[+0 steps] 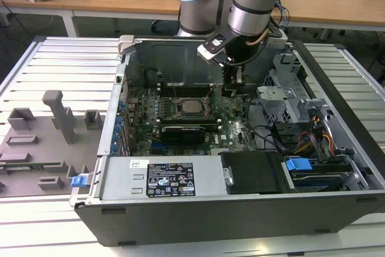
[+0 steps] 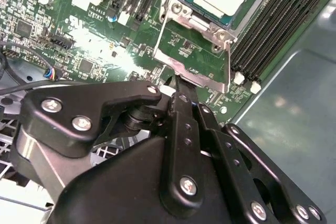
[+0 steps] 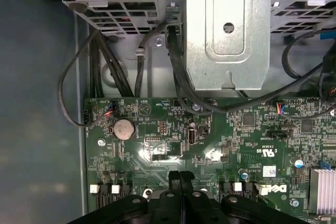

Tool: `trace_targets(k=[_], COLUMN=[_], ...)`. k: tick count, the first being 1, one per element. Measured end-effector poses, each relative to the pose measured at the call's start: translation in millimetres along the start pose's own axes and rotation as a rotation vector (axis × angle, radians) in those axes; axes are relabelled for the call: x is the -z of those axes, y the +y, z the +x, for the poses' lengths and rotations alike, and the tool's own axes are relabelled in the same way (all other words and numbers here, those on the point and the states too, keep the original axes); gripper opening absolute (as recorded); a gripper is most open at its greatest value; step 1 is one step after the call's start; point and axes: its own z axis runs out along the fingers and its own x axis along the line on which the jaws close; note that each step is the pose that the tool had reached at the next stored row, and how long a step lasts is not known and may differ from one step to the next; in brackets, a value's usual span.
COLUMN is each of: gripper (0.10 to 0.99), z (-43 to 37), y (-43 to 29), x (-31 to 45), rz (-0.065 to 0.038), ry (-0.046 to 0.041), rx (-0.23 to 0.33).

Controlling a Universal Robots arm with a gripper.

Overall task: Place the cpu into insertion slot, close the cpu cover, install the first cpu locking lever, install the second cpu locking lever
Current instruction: 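Close the cpu cover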

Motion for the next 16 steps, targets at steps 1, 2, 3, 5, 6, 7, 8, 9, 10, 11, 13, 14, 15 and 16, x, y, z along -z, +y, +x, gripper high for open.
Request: trace_targets(k=[1,2,3,5,6,7,8,9,10,11,13,14,15,16], gripper=[0.106,0.106,0.106,0.106,0.106,0.106,0.106,0.106,0.106,0.106,0.106,0.106,0.106,0.106], z=[0.1,0.2,0.3,0.7,1.2,1.4,1.6,1.8,2.0,2.2,2.6,2.8,2.9,3.1], y=[-2.1,-3.4,-4.8,-8.2,-11.8,-13.3,-15.1,-17.2,-18.6,-20.5,-23.4,-24.8,-26.1,-27.5], x=[-0.2,-0.2,-0.2,-0.4,-0.6,-0.7,-0.8,-0.9,-1.0,-1.1,-1.2,-1.3,-1.4,-1.4], rz=[0.0,-0.001,-0.001,-0.002,-0.003,-0.003,-0.004,-0.005,-0.005,-0.006,-0.007,-0.008,-0.008,-0.009], ry=[0.0002,0.0001,0.0,0.0,0.0001,0.0001,0.0001,0.0001,0.0001,0.0001,0.0001,0.0001,0.0001,0.0001], rx=[0.0,0.0,0.0,0.0,0.0,0.0,0.0,0.0,0.0,0.0,0.0,0.0,0.0,0.0])
